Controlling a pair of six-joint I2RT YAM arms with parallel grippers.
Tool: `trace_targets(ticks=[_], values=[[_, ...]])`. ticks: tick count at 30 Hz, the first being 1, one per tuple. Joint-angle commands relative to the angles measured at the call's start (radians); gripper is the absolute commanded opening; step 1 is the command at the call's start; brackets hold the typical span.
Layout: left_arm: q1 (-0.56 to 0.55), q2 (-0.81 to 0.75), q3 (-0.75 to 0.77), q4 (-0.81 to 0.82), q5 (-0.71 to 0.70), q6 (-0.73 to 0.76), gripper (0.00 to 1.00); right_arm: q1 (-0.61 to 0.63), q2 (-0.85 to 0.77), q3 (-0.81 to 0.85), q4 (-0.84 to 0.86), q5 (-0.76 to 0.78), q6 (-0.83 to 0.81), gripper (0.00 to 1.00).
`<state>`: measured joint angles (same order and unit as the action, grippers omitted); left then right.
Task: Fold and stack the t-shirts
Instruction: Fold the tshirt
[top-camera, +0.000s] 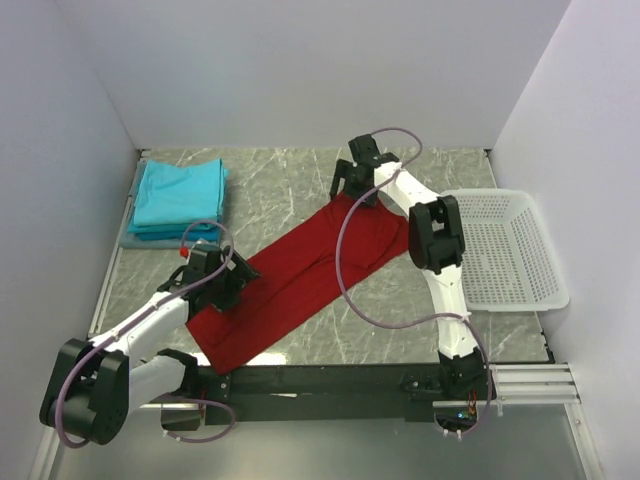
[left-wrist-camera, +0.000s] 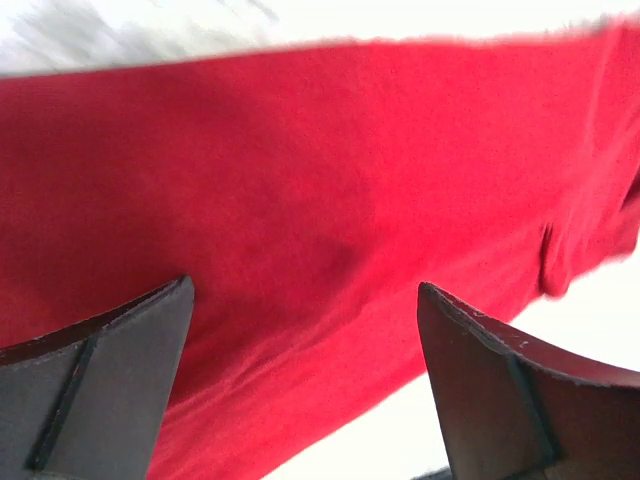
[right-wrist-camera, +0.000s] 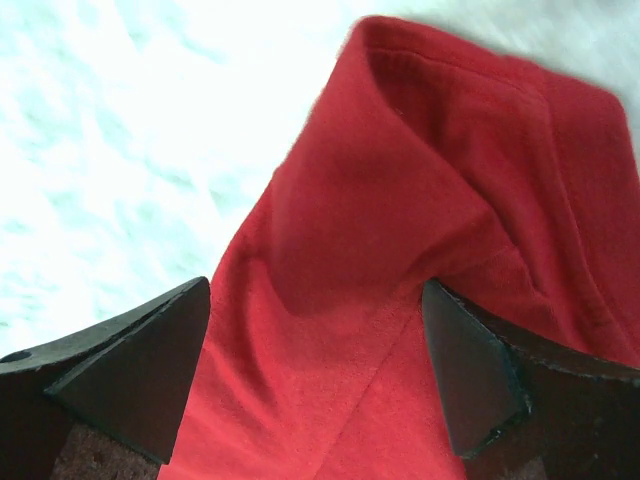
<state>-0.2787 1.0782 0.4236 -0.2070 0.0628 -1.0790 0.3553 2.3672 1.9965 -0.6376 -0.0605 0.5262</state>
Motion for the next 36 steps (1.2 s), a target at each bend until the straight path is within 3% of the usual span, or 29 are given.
trace_targets(ticks=[1,6,9,13,21,24,25,30,36], values=[[-0.059,0.006,0.004,0.023,0.002,-0.061,0.99,0.001,0.116,0.164,-0.111,-0.091,-0.048,0.92],[-0.190,0.011,-0.043,0.090,0.057,-0.105,0.98,0.004,0.168,0.225,-0.031,-0.261,-0.081,0.93],[-0.279,0.019,-0.051,0.101,0.061,-0.101,0.98,0.008,0.214,0.362,-0.076,-0.275,-0.114,0.93],[-0.414,-0.023,-0.086,0.233,0.083,-0.104,0.93,0.014,0.187,0.322,-0.047,-0.251,-0.127,0.93],[-0.481,-0.176,0.047,-0.031,-0.109,0.022,0.98,0.037,0.012,0.348,-0.097,-0.112,-0.193,0.93],[-0.482,-0.190,0.101,-0.123,-0.143,0.096,1.00,0.059,-0.147,0.184,-0.080,-0.009,-0.181,0.94],[-0.482,-0.192,0.109,-0.127,-0.132,0.132,0.99,0.066,-0.237,0.051,-0.067,0.013,-0.174,0.94],[-0.485,-0.129,0.080,-0.106,0.033,0.192,0.99,0.126,-0.466,-0.408,0.062,0.039,-0.094,0.94],[-0.525,-0.060,0.049,-0.097,0.088,0.217,0.99,0.194,-0.577,-0.657,0.153,0.028,-0.067,0.95]])
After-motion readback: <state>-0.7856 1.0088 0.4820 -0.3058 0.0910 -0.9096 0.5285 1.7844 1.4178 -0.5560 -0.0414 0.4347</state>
